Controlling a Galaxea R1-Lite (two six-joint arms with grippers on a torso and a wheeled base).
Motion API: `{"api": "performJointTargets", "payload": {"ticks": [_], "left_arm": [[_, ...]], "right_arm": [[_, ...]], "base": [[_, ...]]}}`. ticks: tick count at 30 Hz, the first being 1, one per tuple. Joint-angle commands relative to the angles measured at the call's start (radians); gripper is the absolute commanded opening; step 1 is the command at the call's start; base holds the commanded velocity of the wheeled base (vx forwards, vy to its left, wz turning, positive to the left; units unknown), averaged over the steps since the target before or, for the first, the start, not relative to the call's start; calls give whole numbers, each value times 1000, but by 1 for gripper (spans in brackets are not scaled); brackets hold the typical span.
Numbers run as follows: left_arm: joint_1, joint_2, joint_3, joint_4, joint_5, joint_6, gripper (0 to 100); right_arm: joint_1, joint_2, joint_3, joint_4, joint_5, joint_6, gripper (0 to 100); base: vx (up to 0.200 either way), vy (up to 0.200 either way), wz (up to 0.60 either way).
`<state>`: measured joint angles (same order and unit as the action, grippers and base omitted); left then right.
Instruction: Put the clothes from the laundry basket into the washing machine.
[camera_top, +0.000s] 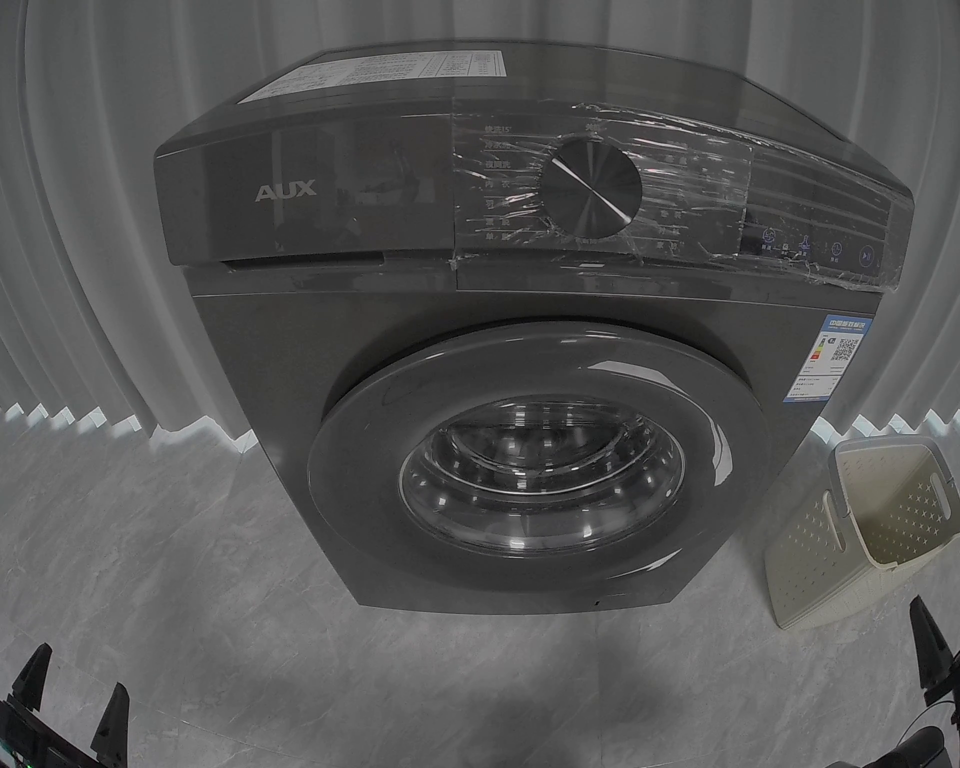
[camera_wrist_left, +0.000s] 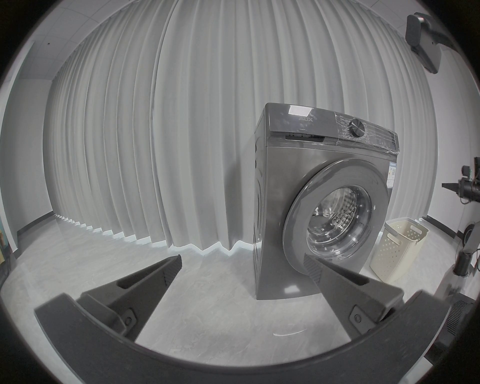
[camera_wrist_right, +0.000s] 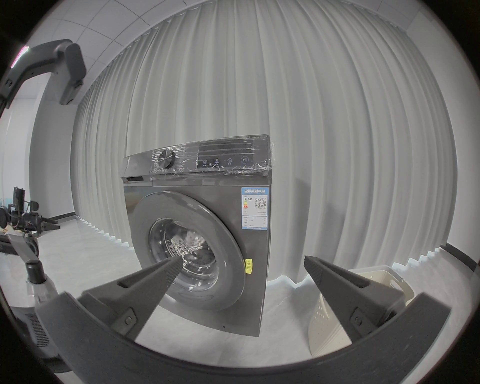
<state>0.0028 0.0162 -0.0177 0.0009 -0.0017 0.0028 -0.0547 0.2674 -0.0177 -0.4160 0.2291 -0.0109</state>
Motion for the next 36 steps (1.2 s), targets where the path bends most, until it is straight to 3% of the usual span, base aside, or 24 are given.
{"api": "performJointTargets", "payload": {"ticks": [1,6,9,12,13,15,17,19,20,21,22,25,28,30,32,34,36], "left_arm": [[0,-16,18,1,0,0,100],[0,-16,18,-1,0,0,100],[0,-16,18,-1,0,0,100],[0,-16,18,-1,0,0,100],[0,-16,18,1,2,-1,100],[0,-16,18,-1,0,-1,100],[0,-16,18,-1,2,-6,100],[0,-16,18,1,3,-6,100],[0,-16,18,1,3,-6,100],[0,-16,18,-1,3,-6,100],[0,-16,18,1,3,-6,100],[0,-16,18,1,5,-3,100],[0,-16,18,1,5,-4,100],[0,-16,18,1,5,-3,100],[0,-16,18,1,5,0,100],[0,-16,18,1,5,0,100],[0,-16,18,1,5,0,100]], "right_arm": [[-10,-172,18,77,22,2,100],[59,-200,18,120,44,8,100],[99,-206,18,131,35,3,100],[76,-241,18,220,41,-6,100],[58,-267,18,312,39,-20,100],[59,-267,18,341,30,-27,100],[59,-267,18,335,-11,-18,100],[56,-267,18,336,-151,-31,100],[56,-267,18,336,-195,-37,100],[58,-267,18,336,-212,-40,100],[58,-267,18,345,-284,-57,100],[59,-267,10,382,-304,-34,100],[58,-267,-5,417,-381,58,100],[58,-267,7,407,-340,75,100],[58,-267,18,408,-261,38,100],[56,-267,18,408,-258,14,100],[55,-267,18,407,-269,28,100]], "base": [[0,0,0],[0,0,0],[0,0,0],[0,0,0],[0,0,0],[0,0,0],[0,0,0],[0,0,0],[0,0,0],[0,0,0],[0,0,0],[0,0,0],[0,0,0],[0,0,0],[0,0,0],[0,0,0],[0,0,0]]}}
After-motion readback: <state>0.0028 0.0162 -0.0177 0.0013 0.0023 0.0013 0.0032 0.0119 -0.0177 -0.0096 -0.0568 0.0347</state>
